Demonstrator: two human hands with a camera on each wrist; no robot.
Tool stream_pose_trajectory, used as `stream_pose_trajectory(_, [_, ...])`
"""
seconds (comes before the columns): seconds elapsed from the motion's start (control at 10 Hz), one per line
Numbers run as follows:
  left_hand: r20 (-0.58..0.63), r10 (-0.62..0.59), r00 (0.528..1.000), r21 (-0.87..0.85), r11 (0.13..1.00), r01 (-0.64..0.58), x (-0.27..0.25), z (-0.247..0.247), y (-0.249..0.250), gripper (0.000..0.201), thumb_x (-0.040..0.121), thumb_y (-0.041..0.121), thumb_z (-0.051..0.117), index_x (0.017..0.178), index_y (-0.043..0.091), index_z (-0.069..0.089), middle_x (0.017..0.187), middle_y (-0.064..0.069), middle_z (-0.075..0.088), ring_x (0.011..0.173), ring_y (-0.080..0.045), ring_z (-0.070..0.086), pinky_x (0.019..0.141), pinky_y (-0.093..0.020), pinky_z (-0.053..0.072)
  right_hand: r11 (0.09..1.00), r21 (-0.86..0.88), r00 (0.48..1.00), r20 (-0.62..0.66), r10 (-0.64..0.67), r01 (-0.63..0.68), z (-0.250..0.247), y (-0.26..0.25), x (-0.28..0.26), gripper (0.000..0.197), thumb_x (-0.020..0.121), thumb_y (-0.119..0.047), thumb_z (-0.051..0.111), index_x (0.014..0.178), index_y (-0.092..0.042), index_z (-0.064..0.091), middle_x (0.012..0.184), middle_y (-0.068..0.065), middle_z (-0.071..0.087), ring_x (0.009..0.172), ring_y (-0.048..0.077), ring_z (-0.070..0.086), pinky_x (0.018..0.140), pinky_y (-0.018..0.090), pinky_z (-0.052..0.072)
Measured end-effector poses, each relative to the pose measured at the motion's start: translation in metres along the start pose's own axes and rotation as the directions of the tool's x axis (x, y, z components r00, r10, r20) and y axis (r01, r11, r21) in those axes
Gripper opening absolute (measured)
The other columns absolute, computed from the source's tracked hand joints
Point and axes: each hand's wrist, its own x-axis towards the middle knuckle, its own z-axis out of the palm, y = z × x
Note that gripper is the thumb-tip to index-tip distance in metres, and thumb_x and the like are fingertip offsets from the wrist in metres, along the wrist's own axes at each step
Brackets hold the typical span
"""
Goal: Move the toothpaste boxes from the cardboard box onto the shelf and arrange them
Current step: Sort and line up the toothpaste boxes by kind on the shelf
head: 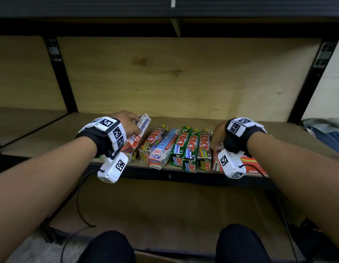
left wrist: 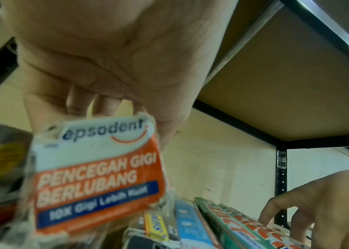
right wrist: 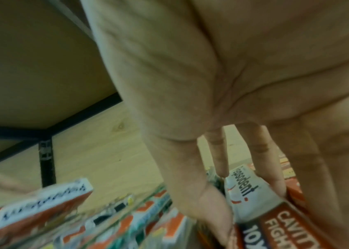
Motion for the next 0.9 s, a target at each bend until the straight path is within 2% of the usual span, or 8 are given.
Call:
stream_pose_trajectory(0.1, [-0.015, -0.003, 1.0, 0.008, 1.0, 0.003, -0.001, -0.002, -0.011, 0.059, 0.075, 0.031, 0.079, 0.131, 0.035, 0.06, 0.129, 0.003, 0.062, 0.08, -0.017, 0.065, 0.059, -0.021, 0.043, 0.961, 0.274, 0.998, 0.033, -0.052, 0.041, -0.013, -0.026, -0.107, 0.014, 0.076, -0.025, 0.079, 0.085, -0.017, 0.072, 0.101, 0.012, 0.067, 0.095, 0.025, 0.063, 0.083, 0.038, 0.056])
stream_pose_trajectory(0.2, [-0.034, 0.011, 0.999, 0.014, 1.0, -0.011, 0.0, -0.005, -0.015, 0.057, 0.075, 0.033, 0.078, 0.129, 0.037, 0.061, 0.123, 0.003, 0.065, 0.077, -0.015, 0.067, 0.057, -0.02, 0.046, 0.931, 0.355, 0.997, -0.048, -0.067, 0.079, -0.025, -0.026, -0.142, 0.008, 0.089, -0.013, 0.069, 0.092, -0.009, 0.063, 0.107, 0.014, 0.06, 0.097, 0.027, 0.055, 0.091, 0.037, 0.049])
stream_pose_trajectory(0.3, [-0.058, 0.044, 0.997, 0.039, 0.998, -0.041, 0.0, -0.01, -0.015, 0.054, 0.078, 0.033, 0.077, 0.129, 0.036, 0.061, 0.132, 0.006, 0.059, 0.083, -0.016, 0.063, 0.056, -0.02, 0.043, 0.845, 0.533, 0.998, 0.005, -0.062, 0.05, -0.033, -0.023, -0.157, 0.013, 0.088, -0.012, 0.069, 0.097, -0.006, 0.063, 0.112, 0.015, 0.057, 0.091, 0.025, 0.056, 0.098, 0.039, 0.045])
stream_pose_trajectory(0.4, [-0.088, 0.064, 0.994, 0.064, 0.996, -0.058, 0.004, -0.014, -0.016, 0.054, 0.076, 0.036, 0.076, 0.128, 0.038, 0.061, 0.133, 0.008, 0.059, 0.087, -0.016, 0.06, 0.063, -0.022, 0.042, 0.878, 0.475, 0.993, 0.051, -0.102, 0.066, -0.055, -0.026, -0.164, 0.068, 0.054, -0.024, 0.091, 0.113, -0.004, 0.064, 0.123, 0.018, 0.055, 0.091, 0.023, 0.056, 0.1, 0.041, 0.046])
stream_pose_trajectory(0.5, [-0.111, 0.049, 0.993, 0.049, 0.998, -0.044, 0.008, -0.017, -0.021, 0.052, 0.076, 0.035, 0.076, 0.125, 0.038, 0.062, 0.132, 0.007, 0.059, 0.087, -0.018, 0.061, 0.065, -0.021, 0.043, 0.884, 0.452, 0.989, 0.024, -0.148, 0.122, -0.068, -0.047, -0.172, 0.051, 0.071, -0.015, 0.082, 0.116, -0.005, 0.062, 0.121, 0.016, 0.056, 0.088, 0.019, 0.056, 0.091, 0.034, 0.05])
stream_pose_trajectory(0.6, [-0.151, 0.033, 0.988, 0.015, 0.999, -0.031, 0.011, -0.02, -0.028, 0.049, 0.075, 0.033, 0.075, 0.122, 0.037, 0.064, 0.134, 0.006, 0.059, 0.095, -0.018, 0.061, 0.072, -0.021, 0.045, 0.86, 0.481, 0.977, 0.035, -0.213, 0.17, -0.072, -0.083, -0.178, 0.006, 0.096, -0.003, 0.053, 0.095, -0.007, 0.057, 0.093, 0.01, 0.055, 0.073, 0.016, 0.053, 0.055, 0.017, 0.049])
stream_pose_trajectory(0.8, [-0.183, -0.008, 0.983, -0.021, 1.0, 0.004, 0.01, -0.037, -0.049, 0.044, 0.077, 0.031, 0.073, 0.12, 0.038, 0.064, 0.131, 0.005, 0.059, 0.09, -0.019, 0.061, 0.07, -0.022, 0.047, 0.762, 0.599, 0.959, -0.036, -0.281, 0.246, -0.064, -0.15, -0.152, 0.072, 0.054, -0.024, 0.079, 0.121, -0.007, 0.059, 0.125, 0.025, 0.062, 0.097, 0.029, 0.049, 0.083, 0.04, 0.043])
stream_pose_trajectory(0.9, [-0.198, -0.039, 0.979, -0.003, 0.999, 0.039, 0.007, -0.044, -0.064, 0.043, 0.081, 0.03, 0.071, 0.123, 0.036, 0.063, 0.13, 0.003, 0.06, 0.088, -0.019, 0.061, 0.066, -0.022, 0.045, 0.709, 0.636, 0.942, -0.087, -0.325, 0.303, -0.06, -0.184, -0.159, 0.074, 0.056, -0.024, 0.078, 0.124, -0.001, 0.061, 0.13, 0.025, 0.061, 0.1, 0.031, 0.056, 0.098, 0.049, 0.046])
